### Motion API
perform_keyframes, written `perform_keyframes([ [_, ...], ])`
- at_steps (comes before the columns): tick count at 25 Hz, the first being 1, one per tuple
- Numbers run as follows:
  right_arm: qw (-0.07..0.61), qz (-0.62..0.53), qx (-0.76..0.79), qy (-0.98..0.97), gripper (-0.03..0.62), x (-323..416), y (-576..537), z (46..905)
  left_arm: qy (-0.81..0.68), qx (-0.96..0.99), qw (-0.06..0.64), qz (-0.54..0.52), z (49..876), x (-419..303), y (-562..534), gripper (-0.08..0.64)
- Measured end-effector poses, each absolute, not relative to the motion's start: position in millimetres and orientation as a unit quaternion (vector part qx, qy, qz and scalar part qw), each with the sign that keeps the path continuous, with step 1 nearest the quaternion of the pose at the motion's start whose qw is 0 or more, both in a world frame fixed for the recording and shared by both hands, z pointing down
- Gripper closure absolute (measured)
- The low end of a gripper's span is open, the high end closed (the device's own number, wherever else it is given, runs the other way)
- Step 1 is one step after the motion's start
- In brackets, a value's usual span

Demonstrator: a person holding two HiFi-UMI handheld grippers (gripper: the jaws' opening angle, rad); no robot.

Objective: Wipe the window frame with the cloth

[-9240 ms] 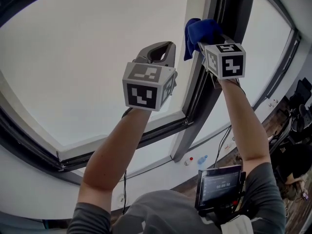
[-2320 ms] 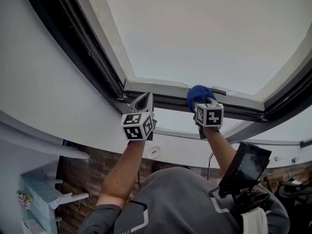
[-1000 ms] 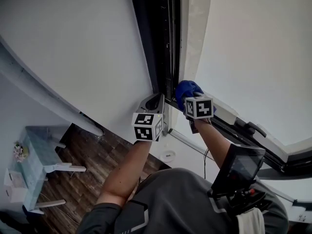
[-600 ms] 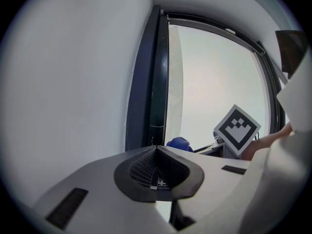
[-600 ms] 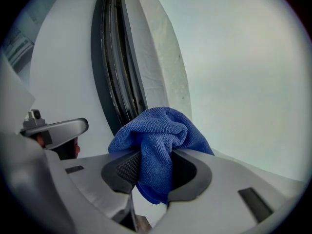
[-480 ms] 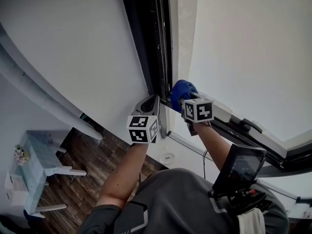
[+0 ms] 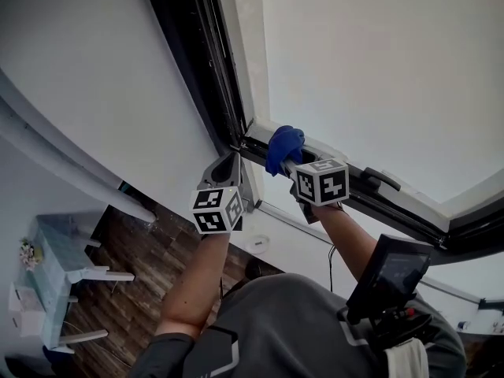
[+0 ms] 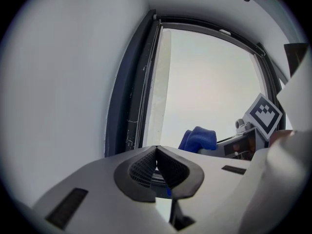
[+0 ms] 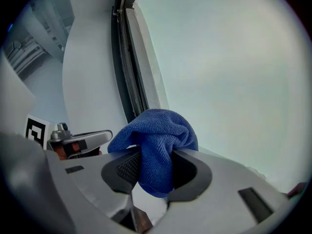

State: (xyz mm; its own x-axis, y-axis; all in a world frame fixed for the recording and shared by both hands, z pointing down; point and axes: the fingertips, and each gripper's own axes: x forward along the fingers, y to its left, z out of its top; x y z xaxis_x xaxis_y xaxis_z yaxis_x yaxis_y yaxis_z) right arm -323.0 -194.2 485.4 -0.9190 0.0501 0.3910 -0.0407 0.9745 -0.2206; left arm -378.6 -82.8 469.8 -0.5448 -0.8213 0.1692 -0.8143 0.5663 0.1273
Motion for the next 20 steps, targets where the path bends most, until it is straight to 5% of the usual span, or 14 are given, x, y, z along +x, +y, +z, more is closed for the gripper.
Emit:
perform_keyframes([
  [7,0.194,0.117,-0.013,-0.974,0.443,-318.7,-194.5,480.3,-0.890,0.443,0.104,-0.010,470.6,-370.8,-68.8,0.550],
  [20,0.254,0.098,0.000,-0.962,0.443,-437.3,-189.9,537.0,-0.890,0.443,0.099,0.037,469.7,-437.9,-70.9,0.549],
])
